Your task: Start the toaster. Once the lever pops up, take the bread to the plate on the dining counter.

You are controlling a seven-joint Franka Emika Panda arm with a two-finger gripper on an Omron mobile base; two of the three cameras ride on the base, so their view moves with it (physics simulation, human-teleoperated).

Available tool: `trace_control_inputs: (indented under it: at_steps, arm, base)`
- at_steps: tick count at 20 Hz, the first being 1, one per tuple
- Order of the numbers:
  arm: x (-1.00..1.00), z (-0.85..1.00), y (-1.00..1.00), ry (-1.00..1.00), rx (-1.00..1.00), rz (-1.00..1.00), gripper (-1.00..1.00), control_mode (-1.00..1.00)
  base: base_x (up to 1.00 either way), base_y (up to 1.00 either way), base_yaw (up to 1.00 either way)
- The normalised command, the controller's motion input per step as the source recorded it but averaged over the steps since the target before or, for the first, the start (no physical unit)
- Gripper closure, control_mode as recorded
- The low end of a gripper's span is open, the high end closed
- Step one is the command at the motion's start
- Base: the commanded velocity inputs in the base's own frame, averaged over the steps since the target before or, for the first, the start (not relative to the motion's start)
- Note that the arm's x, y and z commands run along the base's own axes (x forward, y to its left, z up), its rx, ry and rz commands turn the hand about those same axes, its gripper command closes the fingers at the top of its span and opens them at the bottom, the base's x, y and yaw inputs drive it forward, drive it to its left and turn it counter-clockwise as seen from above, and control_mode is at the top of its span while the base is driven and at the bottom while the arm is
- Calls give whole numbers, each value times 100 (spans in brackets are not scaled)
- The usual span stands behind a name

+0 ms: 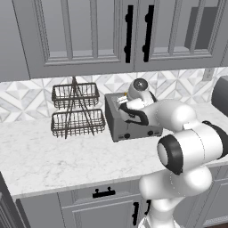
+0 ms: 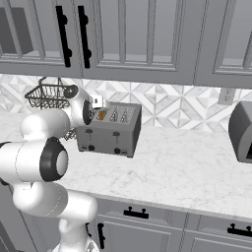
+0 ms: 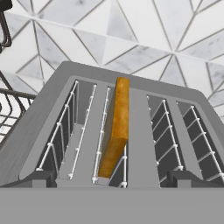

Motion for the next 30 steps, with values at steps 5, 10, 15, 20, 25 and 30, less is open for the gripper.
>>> trace_control_inputs:
  at_steps: [5,10,15,20,25,30]
  arm:
    - [0,0,0,0,0,0,-100,-100]
    - [0,0,0,0,0,0,-100,-100]
    - [0,-6,0,0,0,0,-100,-100]
    - [0,-17,0,0,0,0,-100,-100]
    - [0,-17,0,0,0,0,-100,-100]
    - [1,-11,0,0,0,0,-100,-100]
  base:
    - [0,0,0]
    - [0,0,0]
    - [0,0,0]
    - [0,0,0]
    - [0,0,0]
    - [0,0,0]
